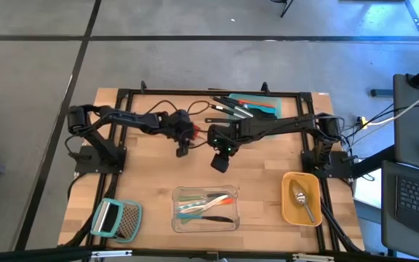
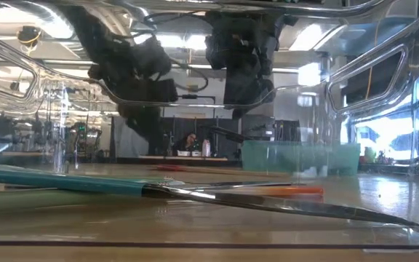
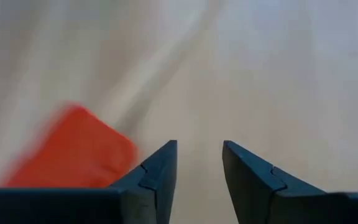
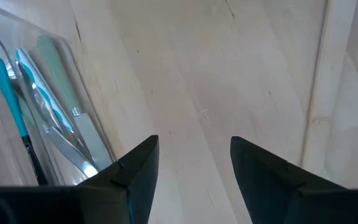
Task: Pick & Place Kitchen Items
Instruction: Put the red spatula into the green bin
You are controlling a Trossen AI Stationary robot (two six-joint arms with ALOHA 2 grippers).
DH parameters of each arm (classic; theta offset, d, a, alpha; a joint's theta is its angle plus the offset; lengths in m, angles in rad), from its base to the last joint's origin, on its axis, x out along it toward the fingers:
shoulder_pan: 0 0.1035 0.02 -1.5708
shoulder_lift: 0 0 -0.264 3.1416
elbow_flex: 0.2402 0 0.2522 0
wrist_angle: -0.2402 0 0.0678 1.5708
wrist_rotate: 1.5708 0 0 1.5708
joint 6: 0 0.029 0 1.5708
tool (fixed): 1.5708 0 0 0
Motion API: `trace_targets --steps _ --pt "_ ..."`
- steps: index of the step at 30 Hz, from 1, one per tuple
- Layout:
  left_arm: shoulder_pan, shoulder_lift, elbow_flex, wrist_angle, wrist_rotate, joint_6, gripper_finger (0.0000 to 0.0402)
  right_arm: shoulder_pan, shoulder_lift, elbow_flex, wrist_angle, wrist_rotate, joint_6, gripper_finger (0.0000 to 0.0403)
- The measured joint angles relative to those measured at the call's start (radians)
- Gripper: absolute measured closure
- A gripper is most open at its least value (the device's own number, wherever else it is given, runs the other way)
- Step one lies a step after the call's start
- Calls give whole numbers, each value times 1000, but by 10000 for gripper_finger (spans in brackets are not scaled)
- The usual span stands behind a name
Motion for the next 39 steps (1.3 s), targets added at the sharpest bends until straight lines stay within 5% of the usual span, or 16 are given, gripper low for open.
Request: trace_targets --steps 4,15,30,34,39 --pt "2 17 2 139 -109 51 277 3 0 0 0 0 1 201" --pt "56 174 116 182 -63 190 243 13 0 0 0 0 16 201" --pt "75 285 254 -139 37 240 235 14 0 0 -24 -8 11 201" --pt "54 283 255 -175 15 207 238 14 0 0 -24 -8 11 201" --pt "-6 286 254 -166 -81 -17 247 14 0 0 -24 -7 12 201"
